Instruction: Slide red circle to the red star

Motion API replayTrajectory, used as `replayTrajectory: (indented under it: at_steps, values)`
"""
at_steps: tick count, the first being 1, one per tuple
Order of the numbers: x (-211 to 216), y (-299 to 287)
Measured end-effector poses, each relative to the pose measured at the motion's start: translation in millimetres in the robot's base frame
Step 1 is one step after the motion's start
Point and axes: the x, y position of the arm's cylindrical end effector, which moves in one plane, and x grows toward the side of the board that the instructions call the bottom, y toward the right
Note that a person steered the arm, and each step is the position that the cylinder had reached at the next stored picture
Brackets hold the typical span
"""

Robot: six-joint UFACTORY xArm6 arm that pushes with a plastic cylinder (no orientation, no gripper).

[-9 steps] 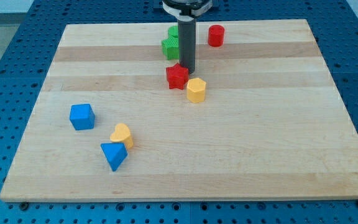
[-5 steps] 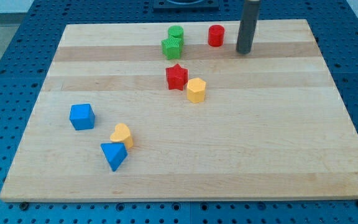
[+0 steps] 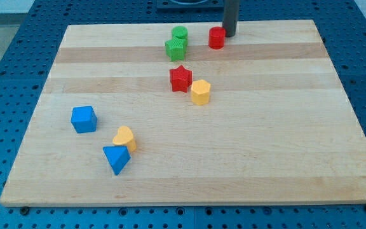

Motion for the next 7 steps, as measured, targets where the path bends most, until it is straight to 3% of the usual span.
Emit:
replayTrajectory:
  at_steps: [1, 4, 6, 7]
  values:
    - [0, -22]
    - [68, -45]
    - [58, -61]
    - [84, -79]
